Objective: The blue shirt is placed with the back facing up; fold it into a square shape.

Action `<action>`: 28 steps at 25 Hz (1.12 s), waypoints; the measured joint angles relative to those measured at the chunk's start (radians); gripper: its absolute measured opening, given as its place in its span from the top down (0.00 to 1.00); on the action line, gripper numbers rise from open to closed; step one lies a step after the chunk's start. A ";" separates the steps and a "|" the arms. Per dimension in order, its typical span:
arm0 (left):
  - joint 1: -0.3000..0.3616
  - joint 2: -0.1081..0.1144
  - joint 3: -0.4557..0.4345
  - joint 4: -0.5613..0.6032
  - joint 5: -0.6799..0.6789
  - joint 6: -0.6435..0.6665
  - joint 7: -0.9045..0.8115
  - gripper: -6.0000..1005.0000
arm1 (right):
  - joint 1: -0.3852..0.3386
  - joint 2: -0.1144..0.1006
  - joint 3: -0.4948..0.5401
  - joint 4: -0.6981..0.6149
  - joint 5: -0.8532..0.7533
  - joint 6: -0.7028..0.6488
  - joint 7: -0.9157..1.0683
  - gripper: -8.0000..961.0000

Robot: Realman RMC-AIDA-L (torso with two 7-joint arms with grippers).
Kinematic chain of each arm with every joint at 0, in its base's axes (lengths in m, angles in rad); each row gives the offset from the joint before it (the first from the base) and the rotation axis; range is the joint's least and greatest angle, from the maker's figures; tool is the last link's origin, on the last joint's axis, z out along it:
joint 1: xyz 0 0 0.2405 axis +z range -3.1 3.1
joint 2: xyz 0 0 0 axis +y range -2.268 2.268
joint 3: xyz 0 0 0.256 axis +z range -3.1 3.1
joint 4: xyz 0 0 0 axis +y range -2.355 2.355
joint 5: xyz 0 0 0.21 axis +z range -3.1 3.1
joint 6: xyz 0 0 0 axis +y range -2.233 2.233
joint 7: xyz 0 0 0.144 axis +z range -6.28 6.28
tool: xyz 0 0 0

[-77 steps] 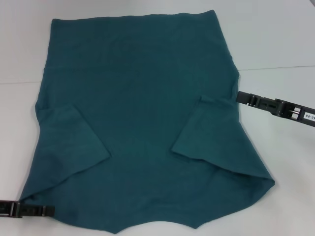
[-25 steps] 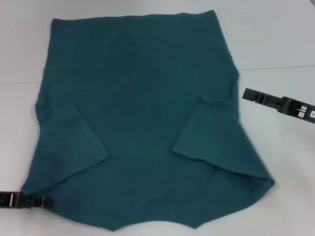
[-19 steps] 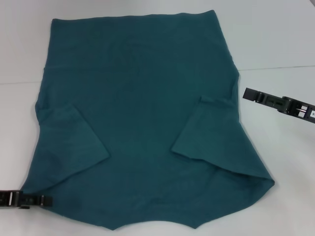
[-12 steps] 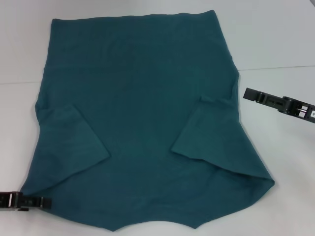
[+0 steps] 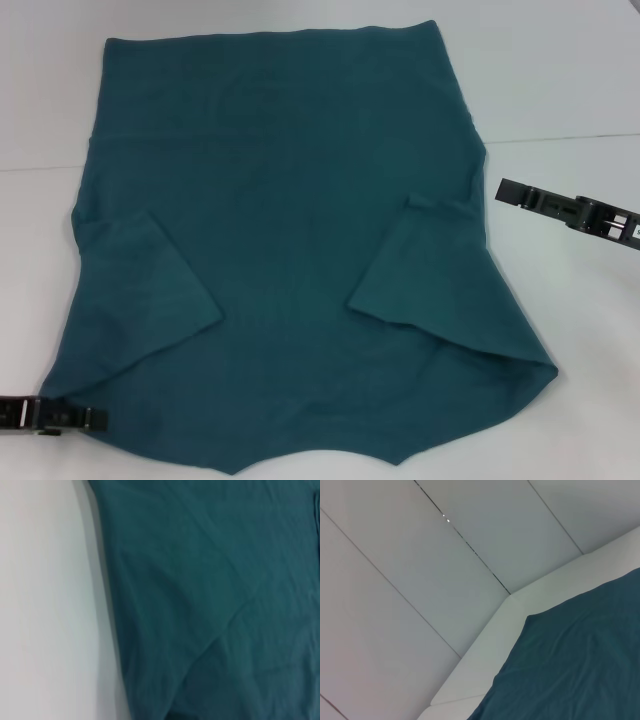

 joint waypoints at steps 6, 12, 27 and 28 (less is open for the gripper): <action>-0.001 0.004 -0.005 0.000 0.001 -0.004 -0.003 0.25 | -0.004 0.000 0.001 0.000 0.000 -0.002 0.000 0.03; 0.001 0.004 -0.006 0.014 0.001 -0.010 -0.008 0.25 | -0.008 0.000 0.008 0.000 0.000 -0.003 0.000 0.03; 0.000 0.002 0.003 0.012 0.001 -0.033 -0.013 0.26 | -0.011 0.000 0.010 0.000 0.000 -0.003 0.000 0.03; 0.000 0.002 0.003 0.012 0.001 -0.033 -0.013 0.26 | -0.011 0.000 0.010 0.000 0.000 -0.003 0.000 0.03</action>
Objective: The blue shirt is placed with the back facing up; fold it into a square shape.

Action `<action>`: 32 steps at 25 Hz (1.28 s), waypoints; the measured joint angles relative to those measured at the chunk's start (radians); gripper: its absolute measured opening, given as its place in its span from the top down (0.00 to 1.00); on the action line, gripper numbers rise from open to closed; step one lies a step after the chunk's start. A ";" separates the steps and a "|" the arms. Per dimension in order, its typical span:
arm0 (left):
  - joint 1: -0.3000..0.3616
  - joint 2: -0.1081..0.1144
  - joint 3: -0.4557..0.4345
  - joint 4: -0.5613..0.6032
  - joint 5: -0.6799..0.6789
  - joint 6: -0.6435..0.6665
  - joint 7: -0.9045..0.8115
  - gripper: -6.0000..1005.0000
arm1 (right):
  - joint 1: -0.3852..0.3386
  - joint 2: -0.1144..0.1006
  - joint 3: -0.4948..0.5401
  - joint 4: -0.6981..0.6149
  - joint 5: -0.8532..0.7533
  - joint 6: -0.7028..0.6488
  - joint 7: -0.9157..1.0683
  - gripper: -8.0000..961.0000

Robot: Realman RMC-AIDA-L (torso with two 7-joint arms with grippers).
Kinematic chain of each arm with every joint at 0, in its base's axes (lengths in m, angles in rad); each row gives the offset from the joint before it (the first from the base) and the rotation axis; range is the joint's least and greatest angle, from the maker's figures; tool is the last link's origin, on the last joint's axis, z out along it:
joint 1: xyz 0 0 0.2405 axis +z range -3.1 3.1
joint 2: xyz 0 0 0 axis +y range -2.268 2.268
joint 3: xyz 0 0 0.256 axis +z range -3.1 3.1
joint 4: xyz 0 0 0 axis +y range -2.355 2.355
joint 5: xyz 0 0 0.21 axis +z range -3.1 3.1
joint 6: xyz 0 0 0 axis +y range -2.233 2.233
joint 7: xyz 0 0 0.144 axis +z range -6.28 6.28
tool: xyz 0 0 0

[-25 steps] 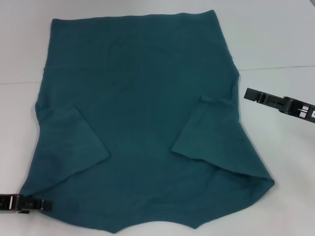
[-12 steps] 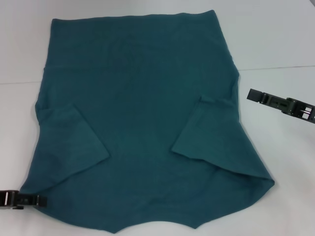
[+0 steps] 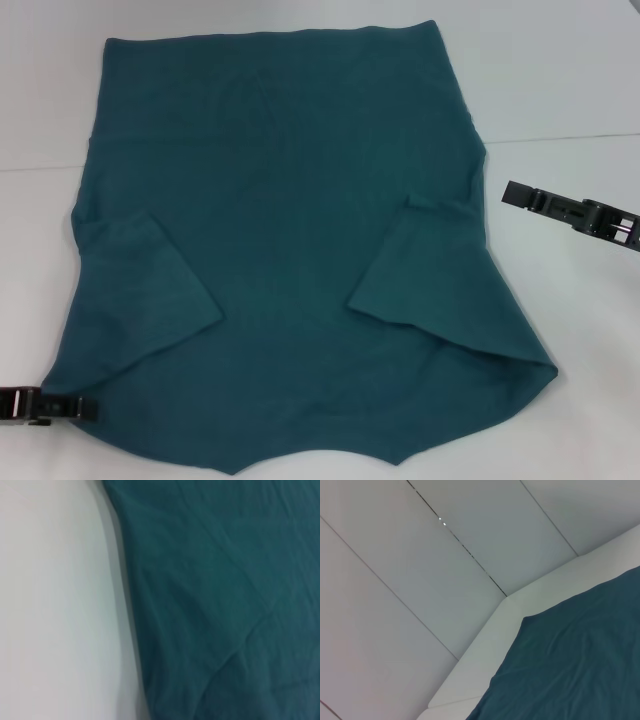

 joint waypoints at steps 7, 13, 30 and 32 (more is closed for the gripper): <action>-0.007 -0.002 0.012 -0.003 0.000 -0.014 0.000 0.26 | -0.001 0.001 0.000 0.000 0.000 0.000 0.000 0.03; -0.016 -0.007 0.029 -0.004 -0.004 -0.021 0.000 0.26 | -0.003 0.003 0.000 0.000 0.000 0.000 0.000 0.03; -0.019 -0.006 0.028 0.003 -0.003 -0.033 -0.002 0.27 | -0.010 0.003 0.001 0.000 0.000 -0.006 0.000 0.03; -0.019 -0.006 0.028 0.003 -0.002 -0.037 -0.001 0.27 | -0.010 0.004 0.001 0.000 0.000 -0.008 0.000 0.03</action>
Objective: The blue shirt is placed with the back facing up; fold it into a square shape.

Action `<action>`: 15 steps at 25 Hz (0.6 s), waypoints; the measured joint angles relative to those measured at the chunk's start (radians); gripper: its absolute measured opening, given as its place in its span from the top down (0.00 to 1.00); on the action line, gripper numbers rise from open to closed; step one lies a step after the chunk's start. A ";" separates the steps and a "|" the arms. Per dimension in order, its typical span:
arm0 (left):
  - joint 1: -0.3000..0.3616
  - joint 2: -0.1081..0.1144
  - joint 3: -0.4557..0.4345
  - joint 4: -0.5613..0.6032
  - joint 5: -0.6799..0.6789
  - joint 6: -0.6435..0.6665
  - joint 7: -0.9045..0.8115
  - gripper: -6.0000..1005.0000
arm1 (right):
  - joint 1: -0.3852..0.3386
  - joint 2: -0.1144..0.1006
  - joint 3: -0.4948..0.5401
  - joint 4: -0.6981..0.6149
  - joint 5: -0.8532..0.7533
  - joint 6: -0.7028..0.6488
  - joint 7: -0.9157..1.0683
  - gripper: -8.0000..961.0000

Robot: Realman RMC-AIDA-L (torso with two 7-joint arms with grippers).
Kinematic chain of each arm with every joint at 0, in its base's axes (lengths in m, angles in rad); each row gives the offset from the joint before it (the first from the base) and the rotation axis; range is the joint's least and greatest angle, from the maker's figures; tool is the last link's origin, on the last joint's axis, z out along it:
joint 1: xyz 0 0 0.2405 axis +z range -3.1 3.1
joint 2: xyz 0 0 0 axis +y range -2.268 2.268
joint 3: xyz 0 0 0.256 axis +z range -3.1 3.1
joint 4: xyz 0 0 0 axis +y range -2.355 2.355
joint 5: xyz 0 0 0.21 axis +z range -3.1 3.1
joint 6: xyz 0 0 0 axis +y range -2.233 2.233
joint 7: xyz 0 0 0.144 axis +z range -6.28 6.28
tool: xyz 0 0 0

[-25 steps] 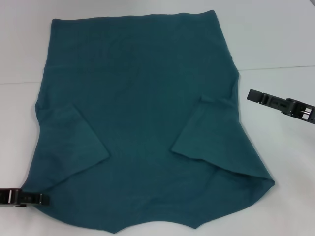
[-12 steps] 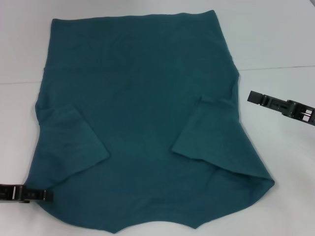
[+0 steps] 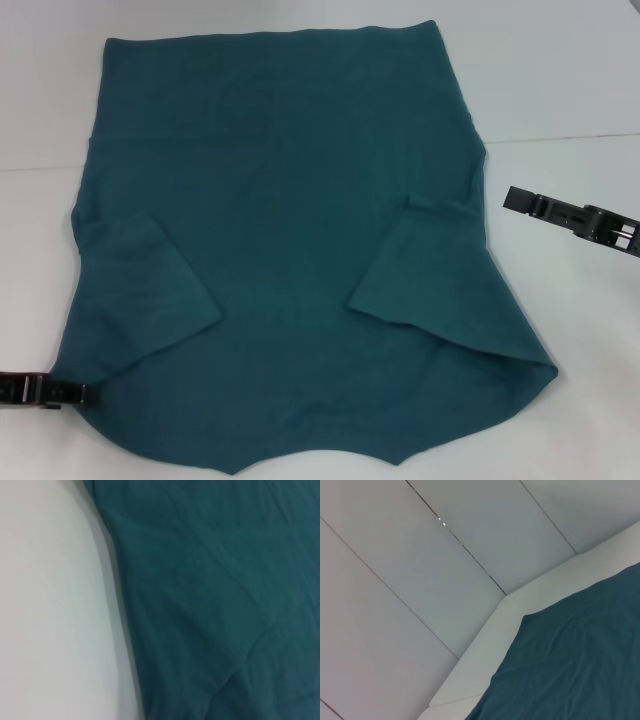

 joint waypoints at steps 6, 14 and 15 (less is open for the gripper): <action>0.006 -0.002 0.032 0.000 0.003 -0.015 -0.010 0.53 | -0.001 0.001 0.000 0.000 0.000 0.000 -0.001 0.03; 0.004 -0.003 0.037 0.001 0.004 -0.023 -0.025 0.70 | -0.004 0.002 0.000 0.000 0.000 -0.001 -0.004 0.03; 0.004 -0.003 0.037 0.001 0.004 -0.024 -0.026 0.72 | -0.004 0.002 0.000 0.000 0.000 -0.001 -0.004 0.03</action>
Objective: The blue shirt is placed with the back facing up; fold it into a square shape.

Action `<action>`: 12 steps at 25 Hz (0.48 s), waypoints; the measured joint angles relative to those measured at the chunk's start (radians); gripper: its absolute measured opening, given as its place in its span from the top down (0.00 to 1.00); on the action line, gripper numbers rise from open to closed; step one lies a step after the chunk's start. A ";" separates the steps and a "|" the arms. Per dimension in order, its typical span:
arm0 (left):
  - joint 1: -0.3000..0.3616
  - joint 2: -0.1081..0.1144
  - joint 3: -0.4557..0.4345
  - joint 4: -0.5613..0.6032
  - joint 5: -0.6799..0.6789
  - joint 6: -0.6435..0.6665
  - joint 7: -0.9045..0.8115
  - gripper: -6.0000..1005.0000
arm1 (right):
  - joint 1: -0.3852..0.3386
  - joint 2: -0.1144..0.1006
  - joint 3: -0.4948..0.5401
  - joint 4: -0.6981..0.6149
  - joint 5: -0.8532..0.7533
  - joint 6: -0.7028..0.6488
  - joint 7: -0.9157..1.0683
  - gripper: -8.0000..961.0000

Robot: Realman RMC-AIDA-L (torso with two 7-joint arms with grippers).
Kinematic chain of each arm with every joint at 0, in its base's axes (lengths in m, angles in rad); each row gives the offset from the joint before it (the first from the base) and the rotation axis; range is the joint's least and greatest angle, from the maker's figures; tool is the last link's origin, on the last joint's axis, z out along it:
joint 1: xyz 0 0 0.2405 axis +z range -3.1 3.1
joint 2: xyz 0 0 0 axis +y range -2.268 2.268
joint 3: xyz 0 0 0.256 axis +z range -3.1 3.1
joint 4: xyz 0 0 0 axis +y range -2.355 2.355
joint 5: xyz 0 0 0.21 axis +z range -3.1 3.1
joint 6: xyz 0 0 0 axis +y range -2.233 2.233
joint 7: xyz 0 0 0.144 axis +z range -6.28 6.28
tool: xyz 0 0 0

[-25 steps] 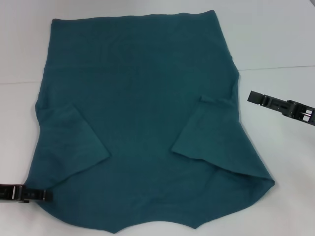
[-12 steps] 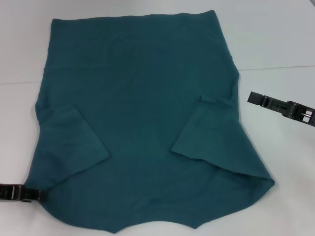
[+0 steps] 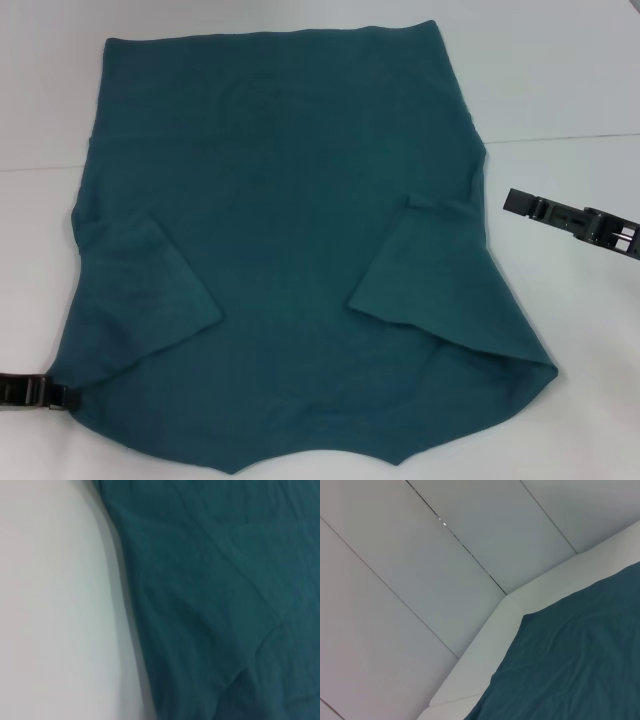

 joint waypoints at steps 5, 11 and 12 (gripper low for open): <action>0.006 0.000 -0.004 0.000 -0.001 0.002 0.001 0.88 | -0.008 0.000 0.000 0.000 0.000 0.000 -0.002 0.03; 0.018 -0.002 -0.008 0.000 -0.015 0.018 0.014 0.98 | -0.027 -0.012 -0.007 0.000 -0.008 0.003 0.003 0.03; 0.021 -0.002 -0.009 0.000 -0.024 0.025 0.020 0.99 | -0.033 -0.017 -0.009 0.000 -0.010 0.001 0.004 0.03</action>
